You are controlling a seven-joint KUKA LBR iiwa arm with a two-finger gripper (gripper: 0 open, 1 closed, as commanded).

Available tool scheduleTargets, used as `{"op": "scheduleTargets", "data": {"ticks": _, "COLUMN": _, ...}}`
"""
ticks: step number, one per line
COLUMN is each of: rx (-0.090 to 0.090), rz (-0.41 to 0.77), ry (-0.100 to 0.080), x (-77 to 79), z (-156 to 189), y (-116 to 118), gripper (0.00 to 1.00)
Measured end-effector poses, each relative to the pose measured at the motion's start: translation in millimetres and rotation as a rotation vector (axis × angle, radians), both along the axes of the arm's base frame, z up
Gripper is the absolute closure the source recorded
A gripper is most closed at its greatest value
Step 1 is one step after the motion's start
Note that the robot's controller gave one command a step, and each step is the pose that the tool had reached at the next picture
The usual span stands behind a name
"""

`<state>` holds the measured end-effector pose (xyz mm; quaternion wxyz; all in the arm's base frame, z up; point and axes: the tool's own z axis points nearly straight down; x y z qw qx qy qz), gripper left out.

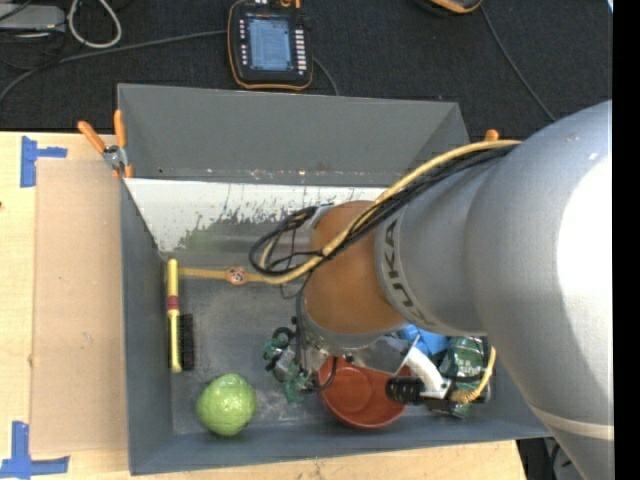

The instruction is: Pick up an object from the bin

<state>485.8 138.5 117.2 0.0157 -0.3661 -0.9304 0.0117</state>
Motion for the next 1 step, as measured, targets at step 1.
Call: {"op": "scheduleTargets", "data": {"ticks": 1, "rx": 0.001, "rz": 0.001, "ry": -0.004, "x": 1.2, "z": 30.1, "y": 0.2, "gripper": 1.00}}
